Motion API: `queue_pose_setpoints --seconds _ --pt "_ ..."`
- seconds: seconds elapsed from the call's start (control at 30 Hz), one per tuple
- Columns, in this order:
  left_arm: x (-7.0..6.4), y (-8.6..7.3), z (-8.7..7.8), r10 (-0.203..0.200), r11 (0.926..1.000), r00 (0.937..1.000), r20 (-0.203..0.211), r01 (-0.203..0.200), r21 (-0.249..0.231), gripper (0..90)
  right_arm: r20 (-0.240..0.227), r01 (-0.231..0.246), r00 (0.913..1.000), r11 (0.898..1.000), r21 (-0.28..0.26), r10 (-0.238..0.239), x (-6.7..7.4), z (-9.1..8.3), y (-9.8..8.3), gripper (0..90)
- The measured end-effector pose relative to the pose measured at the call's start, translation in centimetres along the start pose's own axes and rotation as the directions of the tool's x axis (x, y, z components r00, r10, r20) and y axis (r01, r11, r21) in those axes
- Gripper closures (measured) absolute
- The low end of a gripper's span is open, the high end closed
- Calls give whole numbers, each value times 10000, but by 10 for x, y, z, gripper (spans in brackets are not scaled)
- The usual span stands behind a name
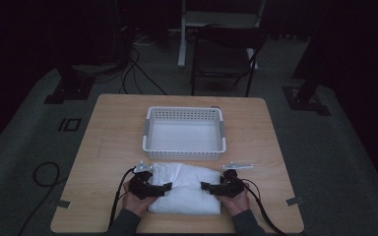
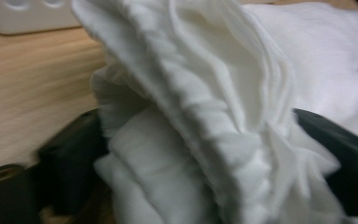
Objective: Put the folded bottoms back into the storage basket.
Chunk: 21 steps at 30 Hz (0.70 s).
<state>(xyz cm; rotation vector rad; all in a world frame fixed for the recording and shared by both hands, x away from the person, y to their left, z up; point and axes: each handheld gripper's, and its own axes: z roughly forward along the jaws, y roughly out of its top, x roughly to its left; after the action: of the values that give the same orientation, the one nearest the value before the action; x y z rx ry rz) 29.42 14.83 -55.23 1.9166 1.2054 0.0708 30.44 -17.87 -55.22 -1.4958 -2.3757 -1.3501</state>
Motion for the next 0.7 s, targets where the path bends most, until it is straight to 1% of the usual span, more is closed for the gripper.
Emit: queue_pose_setpoints --seconds 0.03,0.07,0.1,0.13,0.17,0.2,0.27,0.3,0.33,0.37,0.47,0.5,0.53,0.6,0.63,0.67,0.7 --pt "1 0 0 -200 9998 9989 426 197 77 209 -125 -111 9999 9999 2 111 -1 0 0 338" --pt "1 0 0 -200 9998 9989 426 197 77 259 -243 -211 9995 9998 -21 211 -1 1 0 369" --pt "3 0 0 -314 9994 9972 684 305 147 259 -243 -211 9995 9998 -21 211 -1 1 0 369" --pt "4 1 0 -434 9990 9951 893 419 184 342 -439 -298 9986 9995 -44 295 -3 2 0 435" --pt "6 0 0 -502 9986 9929 1075 483 198 342 -439 -298 9986 9995 -44 295 -3 2 0 435" --pt "6 0 0 -596 9982 9909 1206 577 187 372 -531 -317 9981 9995 -67 313 -3 1 0 476" --pt "6 -1 0 -581 9983 9903 1266 566 153 427 -671 -299 9973 9994 -177 286 -3 0 1 564" --pt "3 0 -1 -351 9994 9927 1158 345 77 468 -741 -303 9969 9991 -297 280 -3 -1 1 624" --pt "-1 0 -2 -106 9999 9952 976 106 3 480 -733 -287 9970 9991 -315 263 -2 -1 2 637" --pt "-2 0 -3 -31 10000 9958 916 32 -10 491 -703 -243 9973 9990 -370 216 -1 -1 2 648" --pt "-3 0 -3 29 10000 9965 837 -24 -54 505 -663 -201 9977 9989 -412 173 0 -2 2 654" --pt "-7 0 -5 198 9997 9980 603 -191 -119 505 -596 -126 9982 9989 -452 99 1 -2 2 659" --pt "-9 1 -5 303 9995 9984 467 -297 -138 514 -433 57 9990 9983 -588 -83 4 -3 2 668" --pt "-14 1 -7 508 9986 9985 187 -504 -186 523 -273 262 9992 9971 -709 -282 7 -5 2 672" --pt "-17 2 -8 669 9976 9977 53 -668 -166 527 -99 435 9990 9957 -813 -445 11 -7 3 675" --pt "-19 3 -9 772 9969 9970 -69 -773 -152 527 -99 435 9990 9957 -813 -445 11 -7 3 675" --pt "-21 4 -10 936 9955 9955 -162 -938 -103 529 -15 577 9983 9948 -841 -581 12 -8 3 676"
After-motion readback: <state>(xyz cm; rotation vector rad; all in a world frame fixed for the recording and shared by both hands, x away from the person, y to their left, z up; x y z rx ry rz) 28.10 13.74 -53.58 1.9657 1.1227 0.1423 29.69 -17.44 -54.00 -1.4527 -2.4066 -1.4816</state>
